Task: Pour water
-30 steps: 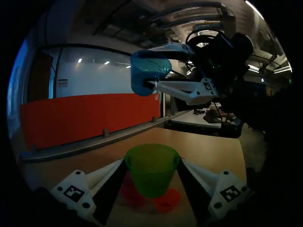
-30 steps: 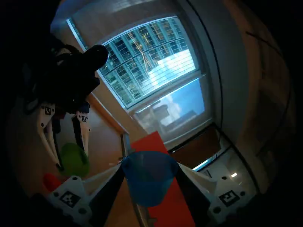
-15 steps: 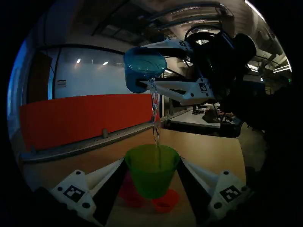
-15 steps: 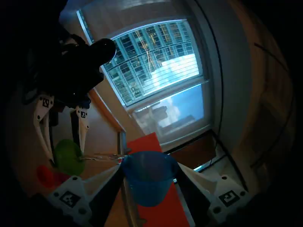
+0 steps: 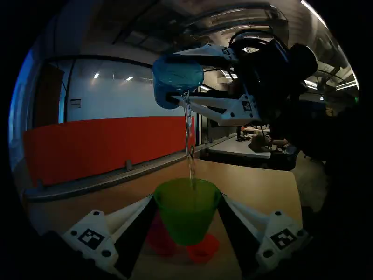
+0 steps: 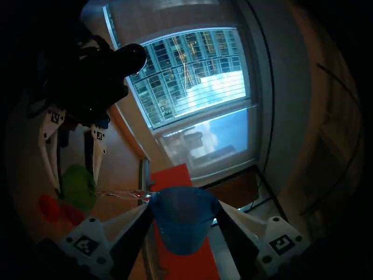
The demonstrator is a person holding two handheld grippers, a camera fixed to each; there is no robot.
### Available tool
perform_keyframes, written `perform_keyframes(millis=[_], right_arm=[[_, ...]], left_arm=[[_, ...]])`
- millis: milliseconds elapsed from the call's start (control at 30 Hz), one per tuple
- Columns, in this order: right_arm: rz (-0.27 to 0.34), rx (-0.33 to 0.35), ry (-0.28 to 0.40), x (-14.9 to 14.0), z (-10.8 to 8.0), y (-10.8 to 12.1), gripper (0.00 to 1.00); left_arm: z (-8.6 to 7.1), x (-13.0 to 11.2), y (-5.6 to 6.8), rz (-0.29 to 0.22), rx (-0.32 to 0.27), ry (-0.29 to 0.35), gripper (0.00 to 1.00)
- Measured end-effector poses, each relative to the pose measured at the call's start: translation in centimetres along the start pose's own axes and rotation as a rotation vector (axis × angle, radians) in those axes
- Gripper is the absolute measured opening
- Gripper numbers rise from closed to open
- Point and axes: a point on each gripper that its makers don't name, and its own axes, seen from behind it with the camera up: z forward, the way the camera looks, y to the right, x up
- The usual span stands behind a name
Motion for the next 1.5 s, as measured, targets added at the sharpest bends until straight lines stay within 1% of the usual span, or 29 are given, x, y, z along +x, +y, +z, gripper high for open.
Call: perform_keyframes(millis=[767,1167,1500], right_arm=[[-0.090,-0.011,0.010,0.8,0.5,1.0,0.91],[-0.134,-0.017,0.014,1.2,0.8,1.4,0.91],[-0.178,-0.021,0.011,1.2,1.0,1.8,0.91]], left_arm=[[0.0,-0.3,0.0,0.001,-0.001,-0.002,0.88],[0.1,-0.2,0.2,0.000,-0.005,0.002,0.88],[0.0,-0.2,0.0,-0.003,0.000,0.005,0.88]])
